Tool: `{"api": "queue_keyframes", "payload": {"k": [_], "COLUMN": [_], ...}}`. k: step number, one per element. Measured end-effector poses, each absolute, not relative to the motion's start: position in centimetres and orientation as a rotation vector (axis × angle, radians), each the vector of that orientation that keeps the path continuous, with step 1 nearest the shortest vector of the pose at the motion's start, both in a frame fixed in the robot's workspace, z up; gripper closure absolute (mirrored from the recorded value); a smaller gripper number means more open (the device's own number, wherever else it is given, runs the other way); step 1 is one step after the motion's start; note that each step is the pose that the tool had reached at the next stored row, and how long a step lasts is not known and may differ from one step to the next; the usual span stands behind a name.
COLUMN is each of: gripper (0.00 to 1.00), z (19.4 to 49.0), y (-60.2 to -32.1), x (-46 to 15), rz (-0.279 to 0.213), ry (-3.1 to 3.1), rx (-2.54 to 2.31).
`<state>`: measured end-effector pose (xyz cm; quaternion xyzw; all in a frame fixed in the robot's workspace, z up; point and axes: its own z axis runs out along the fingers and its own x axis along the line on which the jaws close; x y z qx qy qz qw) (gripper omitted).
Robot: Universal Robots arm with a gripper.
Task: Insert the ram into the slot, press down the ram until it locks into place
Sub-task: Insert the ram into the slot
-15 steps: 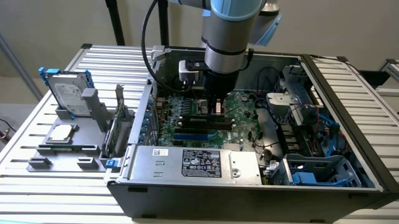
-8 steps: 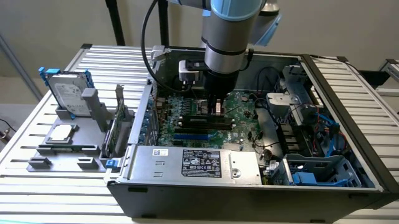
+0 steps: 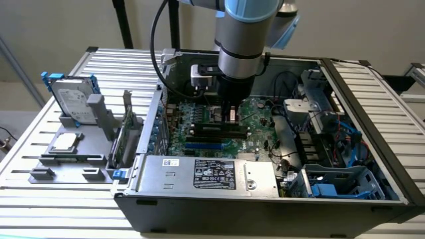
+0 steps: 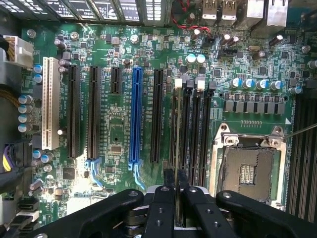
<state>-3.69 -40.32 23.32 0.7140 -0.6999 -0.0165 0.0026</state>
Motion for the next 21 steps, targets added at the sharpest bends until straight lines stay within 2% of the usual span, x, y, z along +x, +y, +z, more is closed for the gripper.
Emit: {"api": "queue_keyframes", "payload": {"k": [21], "gripper": [0.87], "z": [22.91], "y": [-40.27], "x": [-3.65], "rz": [-0.046], "ry": [-2.197], "rx": [2.234]}}
